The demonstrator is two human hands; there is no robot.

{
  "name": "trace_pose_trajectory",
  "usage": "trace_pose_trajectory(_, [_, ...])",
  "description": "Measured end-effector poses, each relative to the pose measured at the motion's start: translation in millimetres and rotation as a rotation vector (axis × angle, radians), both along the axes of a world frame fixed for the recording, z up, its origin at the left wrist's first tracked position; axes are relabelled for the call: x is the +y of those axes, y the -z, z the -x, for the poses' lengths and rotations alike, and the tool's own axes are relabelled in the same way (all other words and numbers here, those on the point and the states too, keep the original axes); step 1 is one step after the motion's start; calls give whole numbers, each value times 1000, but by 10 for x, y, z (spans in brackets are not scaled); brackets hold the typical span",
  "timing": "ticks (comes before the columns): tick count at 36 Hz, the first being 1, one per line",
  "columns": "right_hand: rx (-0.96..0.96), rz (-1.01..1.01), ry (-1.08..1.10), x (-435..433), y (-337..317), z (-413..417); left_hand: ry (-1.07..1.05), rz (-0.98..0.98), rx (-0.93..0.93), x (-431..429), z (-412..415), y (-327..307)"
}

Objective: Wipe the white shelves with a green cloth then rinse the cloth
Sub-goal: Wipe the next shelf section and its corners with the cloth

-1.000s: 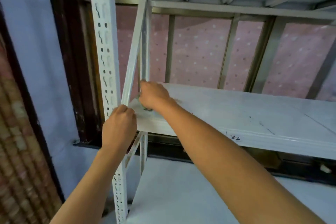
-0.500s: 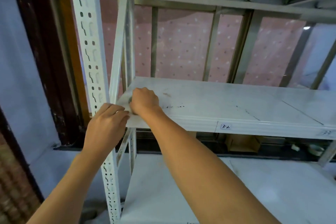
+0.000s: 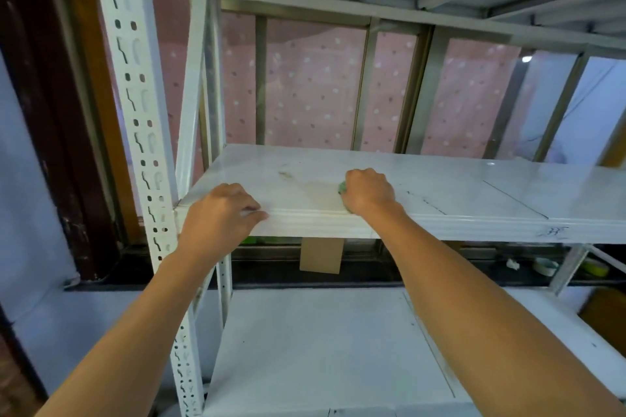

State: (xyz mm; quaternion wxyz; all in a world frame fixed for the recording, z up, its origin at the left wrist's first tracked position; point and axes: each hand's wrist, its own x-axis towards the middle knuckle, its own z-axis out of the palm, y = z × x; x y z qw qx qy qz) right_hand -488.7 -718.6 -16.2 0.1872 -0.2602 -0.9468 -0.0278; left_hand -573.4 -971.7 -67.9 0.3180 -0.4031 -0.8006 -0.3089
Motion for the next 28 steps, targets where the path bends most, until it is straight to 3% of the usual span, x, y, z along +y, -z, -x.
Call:
trace_pose_trajectory(5, [-20,-79,-19,-156,-80,18,-26,4,58,23,-27,-4])
trace_pose_trajectory(12, [99,13,-311,-1135,-165,690,-14,1,136,-7,1,67])
trace_pose_trajectory(18, [-11,166,-430,-1598,-210,1322,17,-105,278,24,144,159])
trace_pose_trajectory(22, [-102,147,-461,-1625,-194,1598,31,-177,371,30,163,162])
trace_pose_trajectory(28, [-131,163,-443,-1558,-123,1756,36,-158,334,46,205,187])
